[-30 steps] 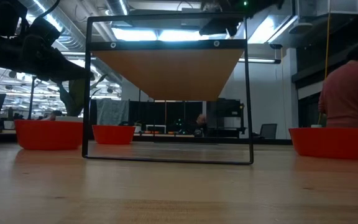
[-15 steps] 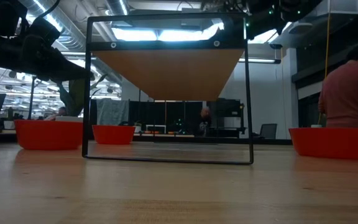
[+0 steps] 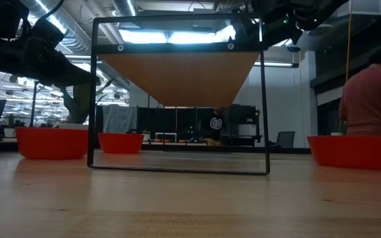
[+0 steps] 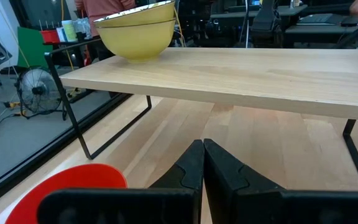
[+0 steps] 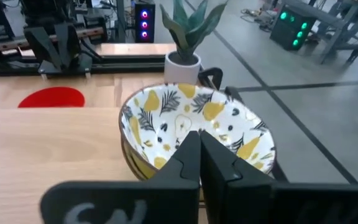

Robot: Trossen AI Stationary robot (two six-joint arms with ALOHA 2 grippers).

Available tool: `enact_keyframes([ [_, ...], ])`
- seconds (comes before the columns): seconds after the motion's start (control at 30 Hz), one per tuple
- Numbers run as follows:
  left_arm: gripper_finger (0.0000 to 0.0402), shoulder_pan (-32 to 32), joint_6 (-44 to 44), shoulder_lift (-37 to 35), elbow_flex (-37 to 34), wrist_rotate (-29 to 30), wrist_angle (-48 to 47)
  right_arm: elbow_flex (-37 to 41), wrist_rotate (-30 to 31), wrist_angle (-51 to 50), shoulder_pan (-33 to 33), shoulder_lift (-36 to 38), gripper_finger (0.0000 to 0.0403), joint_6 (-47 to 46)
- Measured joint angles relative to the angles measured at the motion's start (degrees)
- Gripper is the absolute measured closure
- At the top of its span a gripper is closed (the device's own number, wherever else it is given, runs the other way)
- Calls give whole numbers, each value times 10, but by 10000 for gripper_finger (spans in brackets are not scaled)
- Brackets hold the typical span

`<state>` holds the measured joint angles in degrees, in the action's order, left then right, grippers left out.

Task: Pick & Place Mini bowls
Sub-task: Stack the right white patterned bowl on top of the white patterned bowl on the shelf

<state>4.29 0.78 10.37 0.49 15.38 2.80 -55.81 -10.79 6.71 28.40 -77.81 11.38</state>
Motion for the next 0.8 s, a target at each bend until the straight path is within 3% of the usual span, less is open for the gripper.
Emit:
enact_keyframes([
  [0.8, 398, 0, 0, 0, 0, 0, 0, 0, -3, -14, -3, -17, 403, 6],
])
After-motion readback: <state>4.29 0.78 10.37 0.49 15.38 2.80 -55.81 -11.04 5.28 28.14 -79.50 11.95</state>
